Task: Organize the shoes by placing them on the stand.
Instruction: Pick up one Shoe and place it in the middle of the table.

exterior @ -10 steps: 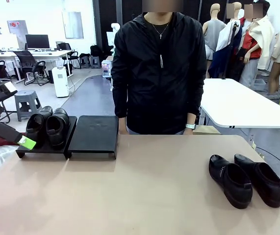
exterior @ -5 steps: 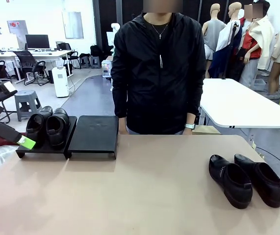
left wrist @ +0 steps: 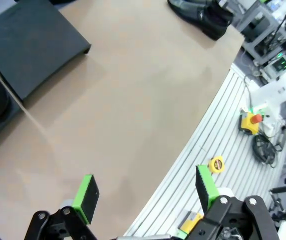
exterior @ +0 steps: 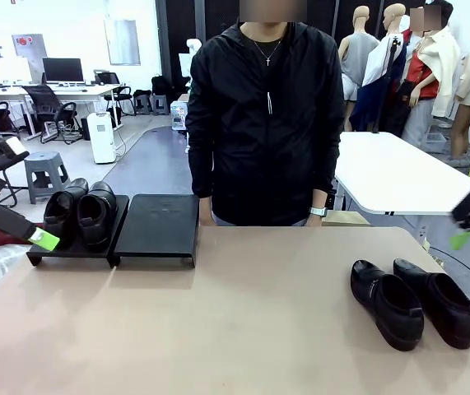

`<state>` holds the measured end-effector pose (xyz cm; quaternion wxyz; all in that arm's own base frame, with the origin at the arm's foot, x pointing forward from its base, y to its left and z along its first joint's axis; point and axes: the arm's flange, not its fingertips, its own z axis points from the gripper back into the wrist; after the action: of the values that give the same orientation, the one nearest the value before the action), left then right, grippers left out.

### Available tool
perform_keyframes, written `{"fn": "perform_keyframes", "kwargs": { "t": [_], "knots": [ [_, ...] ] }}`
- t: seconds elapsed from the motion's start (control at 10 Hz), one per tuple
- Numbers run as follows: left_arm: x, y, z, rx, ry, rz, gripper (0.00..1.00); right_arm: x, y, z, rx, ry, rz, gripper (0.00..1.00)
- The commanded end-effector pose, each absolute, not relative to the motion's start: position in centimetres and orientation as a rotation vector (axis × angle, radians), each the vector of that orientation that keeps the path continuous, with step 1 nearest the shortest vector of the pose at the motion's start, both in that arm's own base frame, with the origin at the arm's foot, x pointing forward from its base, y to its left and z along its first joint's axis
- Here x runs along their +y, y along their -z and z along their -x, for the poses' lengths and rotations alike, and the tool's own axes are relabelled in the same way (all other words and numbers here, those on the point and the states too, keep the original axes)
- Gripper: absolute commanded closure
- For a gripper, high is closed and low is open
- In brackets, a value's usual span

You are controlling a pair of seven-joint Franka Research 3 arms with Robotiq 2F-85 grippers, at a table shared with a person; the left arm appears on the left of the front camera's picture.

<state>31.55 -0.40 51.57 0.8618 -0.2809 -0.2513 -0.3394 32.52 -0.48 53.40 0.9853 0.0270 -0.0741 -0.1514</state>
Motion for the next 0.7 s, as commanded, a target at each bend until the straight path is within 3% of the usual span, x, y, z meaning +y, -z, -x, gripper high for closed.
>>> {"fn": "perform_keyframes", "kwargs": {
  "t": [0.0,0.1,0.2,0.3,0.5,0.6],
  "knots": [
    [-0.2,-51.6,-31.7,-0.526,0.709,0.603,0.0,0.0,-51.4,-37.1,-0.07,0.447,0.349,0.0],
    [-0.2,-51.6,-31.7,-0.526,0.709,0.603,0.0,0.8,-50.6,-37.6,-0.084,0.476,0.402,0.0],
    [-0.2,-51.6,-31.7,-0.526,0.709,0.603,0.0,1.0,-51.6,-36.3,-0.124,0.503,0.298,0.0],
    [-0.2,-51.6,-31.7,-0.526,0.709,0.603,0.0,2.0,-50.2,-36.3,-0.159,0.387,0.249,0.0],
    [-0.2,-51.6,-31.7,-0.526,0.709,0.603,0.0,1.5,-49.8,-36.9,-0.152,0.438,0.312,0.0],
    [-0.2,-51.6,-31.7,-0.526,0.709,0.603,0.0,2.5,-48.7,-38.2,-0.165,0.256,0.315,0.0]
  ]
}}
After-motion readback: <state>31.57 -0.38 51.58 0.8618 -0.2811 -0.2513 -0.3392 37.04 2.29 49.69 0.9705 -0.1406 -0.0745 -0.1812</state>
